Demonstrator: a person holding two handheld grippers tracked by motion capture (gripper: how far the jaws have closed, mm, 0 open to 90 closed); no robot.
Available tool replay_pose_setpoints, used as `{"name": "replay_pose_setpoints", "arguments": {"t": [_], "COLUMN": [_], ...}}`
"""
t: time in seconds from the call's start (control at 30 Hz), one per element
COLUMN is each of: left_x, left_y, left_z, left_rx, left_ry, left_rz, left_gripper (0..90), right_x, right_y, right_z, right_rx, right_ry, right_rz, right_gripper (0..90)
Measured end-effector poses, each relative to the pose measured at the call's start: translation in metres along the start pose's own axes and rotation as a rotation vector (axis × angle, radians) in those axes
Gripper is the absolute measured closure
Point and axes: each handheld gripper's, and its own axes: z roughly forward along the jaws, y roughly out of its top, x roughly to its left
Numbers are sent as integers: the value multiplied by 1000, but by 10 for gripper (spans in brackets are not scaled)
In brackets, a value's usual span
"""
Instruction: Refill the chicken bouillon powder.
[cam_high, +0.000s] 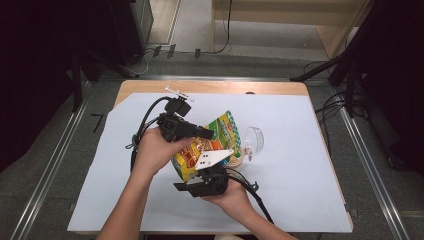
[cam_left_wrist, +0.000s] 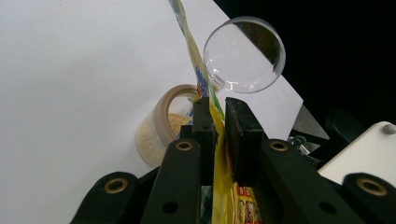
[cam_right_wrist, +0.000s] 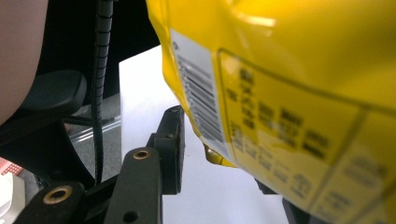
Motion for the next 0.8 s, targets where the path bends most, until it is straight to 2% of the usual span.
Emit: {"name": "replay_pose_setpoints", "arguments": {"t": [0.17, 0.37, 0.57, 0.8], "left_x": [2, 12, 12, 13], "left_y": [-1, -3, -4, -4], "left_z": [0, 0, -1, 4], "left_rx": [1, -1, -4, 0], "left_ry": [-9, -56, -96, -106], "left_rz": [-14, -67, -75, -71], "left_gripper": [825, 800, 787, 779], "right_x": [-1, -4, -4, -4], "right_y": [-3, -8, -10, -12], "right_z": [0, -1, -2, -2], "right_rx": [-3, -2, 3, 15], "right_ry": [-3, -11, -15, -24], "right_rz": [2, 10, 9, 0], "right_gripper": [568, 566, 571, 569]}}
